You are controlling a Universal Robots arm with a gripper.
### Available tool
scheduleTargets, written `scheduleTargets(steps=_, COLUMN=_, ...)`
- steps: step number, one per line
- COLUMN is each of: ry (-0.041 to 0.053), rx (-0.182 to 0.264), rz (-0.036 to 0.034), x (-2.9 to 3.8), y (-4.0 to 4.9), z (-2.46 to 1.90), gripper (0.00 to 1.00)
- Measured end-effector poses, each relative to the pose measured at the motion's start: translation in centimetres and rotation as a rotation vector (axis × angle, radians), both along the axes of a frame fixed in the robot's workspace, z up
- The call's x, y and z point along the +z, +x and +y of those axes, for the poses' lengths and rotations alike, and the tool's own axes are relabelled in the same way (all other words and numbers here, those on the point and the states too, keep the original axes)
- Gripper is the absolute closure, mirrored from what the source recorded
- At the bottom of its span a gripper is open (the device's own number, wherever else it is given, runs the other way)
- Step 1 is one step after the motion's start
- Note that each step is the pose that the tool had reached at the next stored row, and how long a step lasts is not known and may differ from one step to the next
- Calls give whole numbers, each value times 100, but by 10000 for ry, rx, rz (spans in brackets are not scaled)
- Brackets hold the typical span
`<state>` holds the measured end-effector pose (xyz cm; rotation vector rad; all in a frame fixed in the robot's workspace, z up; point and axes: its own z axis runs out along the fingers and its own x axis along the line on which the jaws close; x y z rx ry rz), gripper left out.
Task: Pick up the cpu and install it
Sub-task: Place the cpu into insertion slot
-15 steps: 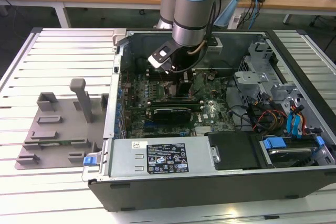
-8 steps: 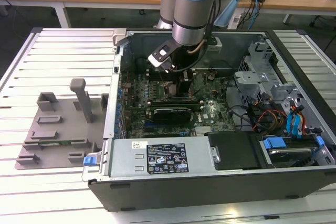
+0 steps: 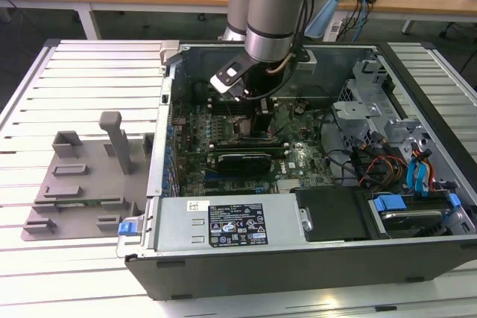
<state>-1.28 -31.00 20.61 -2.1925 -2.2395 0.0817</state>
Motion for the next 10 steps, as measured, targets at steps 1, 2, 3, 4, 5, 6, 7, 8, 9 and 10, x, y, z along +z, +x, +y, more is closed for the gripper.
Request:
scheduleTargets(steps=1, ry=5, rx=1, rz=-1, x=53, y=0, z=1, gripper=38)
scheduleTargets(steps=2, ry=4, rx=2, rz=0, x=114, y=1, z=7, gripper=38)
scheduleTargets(steps=3, ry=4, rx=1, rz=0, x=155, y=1, z=9, gripper=39)
scheduleTargets(steps=4, ry=4, rx=0, rz=0, x=251, y=0, z=9, gripper=52)
scheduleTargets(steps=5, ry=4, rx=0, rz=-1, x=311, y=0, z=9, gripper=70)
scheduleTargets(steps=6, ry=5, rx=0, rz=-1, x=365, y=0, z=9, gripper=76)
scheduleTargets(steps=7, ry=5, rx=1, rz=-1, x=397, y=0, z=9, gripper=76)
scheduleTargets(steps=8, ry=4, rx=0, rz=0, x=485, y=0, z=9, gripper=89)
scheduleTargets(steps=9, ry=5, rx=1, rz=-1, x=583, y=0, z=9, gripper=89)
scheduleTargets(steps=10, ry=4, rx=0, rz=0, x=636, y=0, z=9, gripper=89)
